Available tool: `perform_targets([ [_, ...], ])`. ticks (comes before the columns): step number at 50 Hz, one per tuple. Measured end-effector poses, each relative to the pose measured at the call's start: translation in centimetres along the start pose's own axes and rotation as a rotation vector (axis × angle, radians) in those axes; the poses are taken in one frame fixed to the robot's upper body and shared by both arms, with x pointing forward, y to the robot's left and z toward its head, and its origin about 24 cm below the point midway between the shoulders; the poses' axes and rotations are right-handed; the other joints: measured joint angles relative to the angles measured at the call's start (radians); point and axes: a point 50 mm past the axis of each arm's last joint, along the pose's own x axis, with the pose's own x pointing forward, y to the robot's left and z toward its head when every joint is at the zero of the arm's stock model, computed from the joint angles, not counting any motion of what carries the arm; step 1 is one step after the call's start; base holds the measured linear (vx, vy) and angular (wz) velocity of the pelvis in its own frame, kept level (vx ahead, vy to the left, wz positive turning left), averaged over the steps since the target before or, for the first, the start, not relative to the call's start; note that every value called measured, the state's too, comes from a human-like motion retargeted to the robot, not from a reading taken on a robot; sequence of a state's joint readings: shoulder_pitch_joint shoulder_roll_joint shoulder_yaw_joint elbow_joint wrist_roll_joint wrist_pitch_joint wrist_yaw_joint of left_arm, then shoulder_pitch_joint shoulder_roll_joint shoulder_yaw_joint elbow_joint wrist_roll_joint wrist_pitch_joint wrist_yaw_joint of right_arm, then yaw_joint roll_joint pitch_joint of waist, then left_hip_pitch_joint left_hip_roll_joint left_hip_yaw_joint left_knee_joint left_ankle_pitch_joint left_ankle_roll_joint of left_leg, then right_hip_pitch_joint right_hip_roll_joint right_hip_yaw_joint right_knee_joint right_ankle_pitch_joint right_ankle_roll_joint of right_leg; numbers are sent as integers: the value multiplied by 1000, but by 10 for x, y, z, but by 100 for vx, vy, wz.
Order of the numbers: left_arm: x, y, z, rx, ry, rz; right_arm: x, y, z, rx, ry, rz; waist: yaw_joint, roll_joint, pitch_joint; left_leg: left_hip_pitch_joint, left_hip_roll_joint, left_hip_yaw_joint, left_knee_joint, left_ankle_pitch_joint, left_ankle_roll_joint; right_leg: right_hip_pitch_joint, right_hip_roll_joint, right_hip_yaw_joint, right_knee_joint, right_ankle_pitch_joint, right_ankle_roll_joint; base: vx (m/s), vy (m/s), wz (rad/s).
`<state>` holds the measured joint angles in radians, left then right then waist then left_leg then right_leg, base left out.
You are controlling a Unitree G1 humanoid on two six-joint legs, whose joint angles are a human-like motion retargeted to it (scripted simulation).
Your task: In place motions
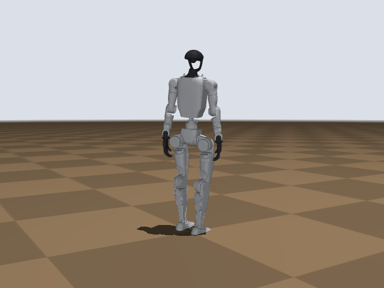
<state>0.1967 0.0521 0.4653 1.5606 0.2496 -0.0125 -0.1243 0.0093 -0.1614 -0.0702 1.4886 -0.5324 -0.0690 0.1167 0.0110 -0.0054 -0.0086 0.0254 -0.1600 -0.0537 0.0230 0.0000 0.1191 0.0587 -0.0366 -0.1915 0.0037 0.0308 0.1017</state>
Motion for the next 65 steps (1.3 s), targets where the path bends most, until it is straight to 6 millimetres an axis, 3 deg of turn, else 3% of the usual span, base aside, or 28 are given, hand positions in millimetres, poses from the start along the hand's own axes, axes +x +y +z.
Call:
perform_targets([
  [5, 0, -1, 13, 24, -43, -4, 0, 0, -2, 6, 9, -1, -6, 5, -8, -1, 5, -16, -1, -2, -5, 5, 5, -13, -2, -7, -8, 0, -5, 16],
  [12, 0, -3, 25, 27, -86, -13, -2, 3, -20, 11, 80, 0, -2, 11, -20, -1, 12, -14, 0, -8, -12, 5, 12, -12, -2, -10, -18, 0, 0, 0],
  [27, 0, -2, 23, 37, -69, -19, -8, 9, -52, 25, 205, 1, -28, 26, -32, -11, 29, -1, 4, -19, -20, -5, 29, 2, -6, -6, -35, 0, 0, 0],
  [52, -1, 1, 23, 18, -59, -6, -1, 9, -19, -8, 81, 26, -54, 41, -36, -12, 59, 29, -8, -16, -42, -36, 59, 34, 6, 17, -63, 0, 0, 0],
  [60, -2, 6, 24, 35, -55, 2, -1, 9, -17, -34, 77, 34, -66, 10, -34, -32, 58, 59, 58, -67, -50, -59, 52, 88, 28, 20, -58, -3, -5, -17],
  [65, -3, 12, 37, 113, -97, 41, -1, 2, -8, -76, 47, 24, -56, -24, -25, -102, 49, 64, 220, -96, -64, -106, 22, 157, 57, 36, -37, -8, -5, -75],
])
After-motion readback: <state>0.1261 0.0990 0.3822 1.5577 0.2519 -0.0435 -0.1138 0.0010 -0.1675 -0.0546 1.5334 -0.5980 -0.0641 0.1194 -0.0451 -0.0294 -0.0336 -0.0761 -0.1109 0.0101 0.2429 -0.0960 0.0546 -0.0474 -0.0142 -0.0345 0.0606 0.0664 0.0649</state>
